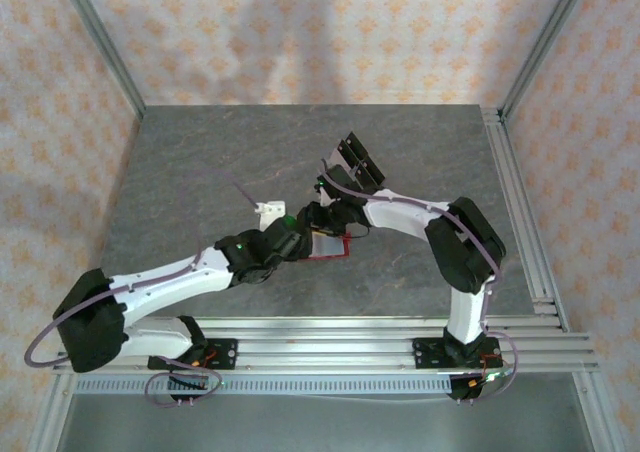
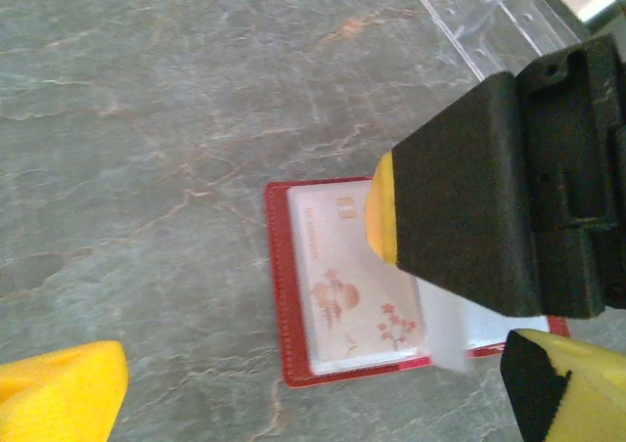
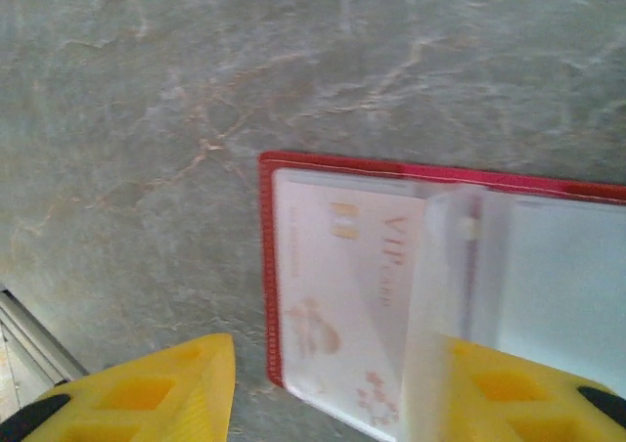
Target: Put the credit cards into the card holder
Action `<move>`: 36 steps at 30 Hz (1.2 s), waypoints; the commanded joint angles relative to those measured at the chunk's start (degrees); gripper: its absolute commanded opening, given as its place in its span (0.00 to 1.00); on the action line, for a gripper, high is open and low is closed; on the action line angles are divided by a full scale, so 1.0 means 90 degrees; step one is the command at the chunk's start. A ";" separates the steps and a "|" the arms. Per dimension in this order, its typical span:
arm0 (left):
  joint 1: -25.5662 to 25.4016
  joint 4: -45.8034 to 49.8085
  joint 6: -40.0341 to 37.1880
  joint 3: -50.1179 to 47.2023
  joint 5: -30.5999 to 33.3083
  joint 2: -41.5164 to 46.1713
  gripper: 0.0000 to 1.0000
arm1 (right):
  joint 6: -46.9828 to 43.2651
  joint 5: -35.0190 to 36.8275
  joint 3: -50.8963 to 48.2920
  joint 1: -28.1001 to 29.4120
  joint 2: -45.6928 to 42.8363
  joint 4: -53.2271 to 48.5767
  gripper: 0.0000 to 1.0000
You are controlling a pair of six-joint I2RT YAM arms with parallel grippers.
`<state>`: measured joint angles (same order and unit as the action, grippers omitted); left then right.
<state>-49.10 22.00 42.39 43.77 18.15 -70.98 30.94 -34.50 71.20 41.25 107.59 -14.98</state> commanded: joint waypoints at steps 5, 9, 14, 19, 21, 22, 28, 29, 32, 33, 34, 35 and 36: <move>0.0151 0.0546 0.0347 -0.0294 0.0529 0.0463 1.00 | 0.0118 0.0190 0.0704 0.0320 0.0948 -0.0258 0.49; 0.0195 0.0598 0.0412 -0.0332 0.0517 0.0522 1.00 | 0.0232 0.0102 0.0768 0.0353 0.1215 -0.0140 0.49; 0.0306 0.0642 0.0456 -0.0336 0.0484 0.0449 1.00 | -0.0102 0.0022 0.1067 0.0324 0.0833 -0.0466 0.49; 0.0562 0.0657 0.0485 -0.0252 0.0361 0.0214 1.00 | -0.0676 0.0101 0.1829 0.0023 0.0307 -0.1166 0.49; 0.0654 0.0661 0.0464 -0.0174 0.0311 0.0060 1.00 | -0.0911 0.0374 0.2212 -0.0233 0.0233 -0.1565 0.49; 0.0693 0.0660 0.0438 -0.0136 0.0283 -0.0015 1.00 | -0.1037 0.0561 0.2389 -0.0359 0.0245 -0.1780 0.49; 0.0891 0.0625 0.0148 0.0246 0.0020 -0.0675 1.00 | -0.2123 0.2026 0.3908 -0.0867 0.0860 -0.3253 0.49; 0.0922 0.0627 0.0108 0.0322 -0.0031 -0.0792 1.00 | -0.2326 0.2335 0.4226 -0.0890 0.1035 -0.3498 0.48; 0.0987 0.0636 0.0028 0.0494 -0.0150 -0.1096 1.00 | -0.2920 0.3295 0.5115 -0.0917 0.1587 -0.4083 0.47; 0.0993 0.0630 0.0017 0.0525 -0.0170 -0.1182 1.00 | -0.3059 0.3530 0.5328 -0.0922 0.1729 -0.4183 0.46; 0.1009 0.0618 -0.0001 0.0564 -0.0207 -0.1261 1.00 | -0.3207 0.3793 0.5553 -0.0928 0.1901 -0.4262 0.45; 0.1020 0.0603 -0.0003 0.0597 -0.0238 -0.1331 1.00 | -0.3337 0.4024 0.5771 -0.0936 0.2049 -0.4336 0.45; 0.1022 0.0607 -0.0003 0.0619 -0.0254 -0.1391 1.00 | -0.3422 0.4163 0.5961 -0.0941 0.2185 -0.4417 0.44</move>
<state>-40.45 26.39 43.42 47.64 16.38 -82.43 6.48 -7.27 121.64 32.47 123.61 -46.94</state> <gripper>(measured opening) 0.996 0.440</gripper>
